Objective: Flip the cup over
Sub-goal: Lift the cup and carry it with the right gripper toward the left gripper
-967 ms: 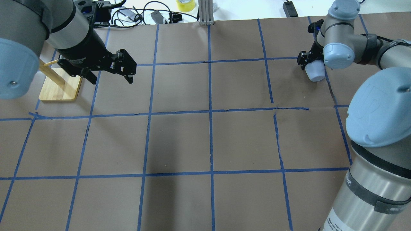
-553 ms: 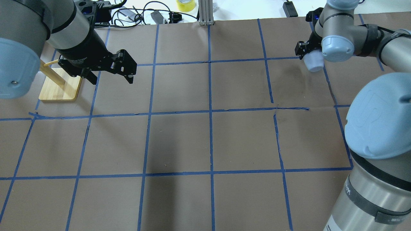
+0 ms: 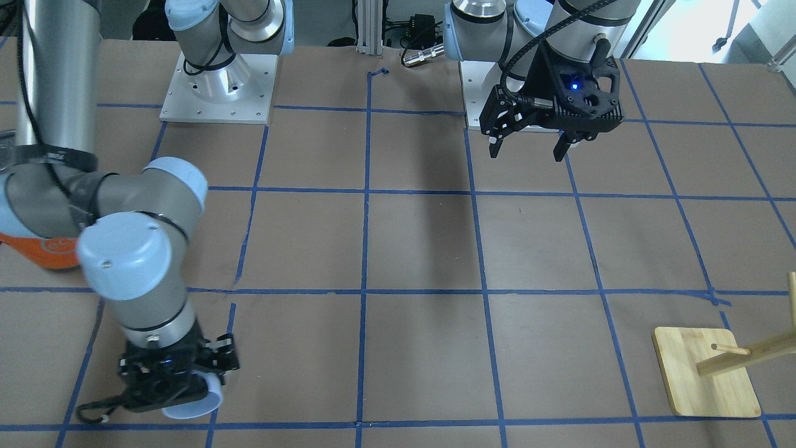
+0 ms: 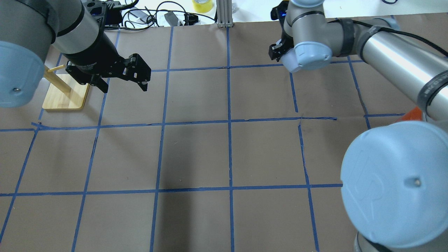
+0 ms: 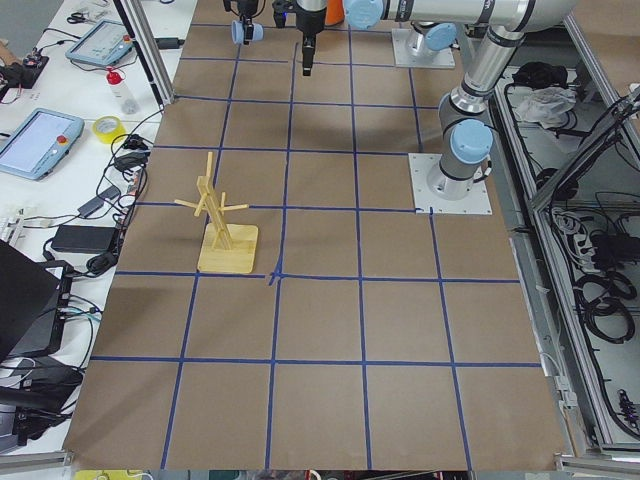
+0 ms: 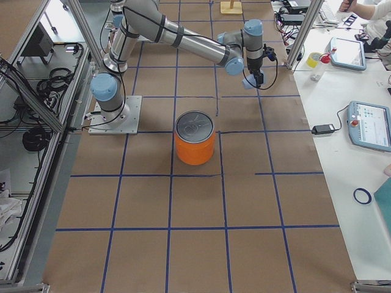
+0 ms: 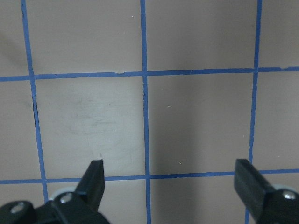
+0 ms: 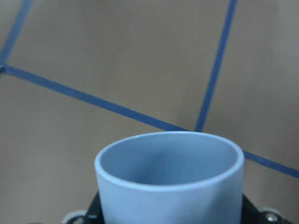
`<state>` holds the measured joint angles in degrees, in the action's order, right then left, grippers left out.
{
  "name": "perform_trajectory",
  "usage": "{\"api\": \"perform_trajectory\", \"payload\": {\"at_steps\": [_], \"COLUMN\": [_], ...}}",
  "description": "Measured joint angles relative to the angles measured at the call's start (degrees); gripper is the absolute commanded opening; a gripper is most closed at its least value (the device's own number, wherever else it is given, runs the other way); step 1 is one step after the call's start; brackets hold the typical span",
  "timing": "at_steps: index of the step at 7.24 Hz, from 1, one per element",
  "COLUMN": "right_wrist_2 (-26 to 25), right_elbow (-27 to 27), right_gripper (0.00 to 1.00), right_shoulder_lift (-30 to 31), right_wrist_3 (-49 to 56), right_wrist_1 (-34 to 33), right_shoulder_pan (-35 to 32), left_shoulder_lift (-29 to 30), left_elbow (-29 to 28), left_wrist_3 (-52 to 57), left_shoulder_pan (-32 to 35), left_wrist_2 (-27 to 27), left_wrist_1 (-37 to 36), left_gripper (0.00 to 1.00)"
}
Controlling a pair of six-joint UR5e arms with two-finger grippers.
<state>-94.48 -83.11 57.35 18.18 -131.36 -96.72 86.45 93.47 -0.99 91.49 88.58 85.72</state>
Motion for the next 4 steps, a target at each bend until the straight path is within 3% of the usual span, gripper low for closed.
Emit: {"api": "perform_trajectory", "payload": {"at_steps": [1,4], "right_wrist_2": [-0.03,-0.01], "right_elbow": [-0.37,-0.87], "right_gripper": [0.24,0.23], "right_shoulder_lift": [-0.24,-1.8], "right_wrist_3": [2.87,23.24], "right_wrist_1": [-1.02,-4.98], "right_shoulder_pan": [-4.16,-12.95], "left_shoulder_lift": [-0.01,-0.09], "left_elbow": [0.03,-0.08], "left_wrist_3": [0.0,0.27], "left_shoulder_pan": [0.0,-0.08], "left_wrist_2": [0.05,0.25], "left_wrist_1": [0.08,0.03], "left_gripper": [1.0,1.0]}}
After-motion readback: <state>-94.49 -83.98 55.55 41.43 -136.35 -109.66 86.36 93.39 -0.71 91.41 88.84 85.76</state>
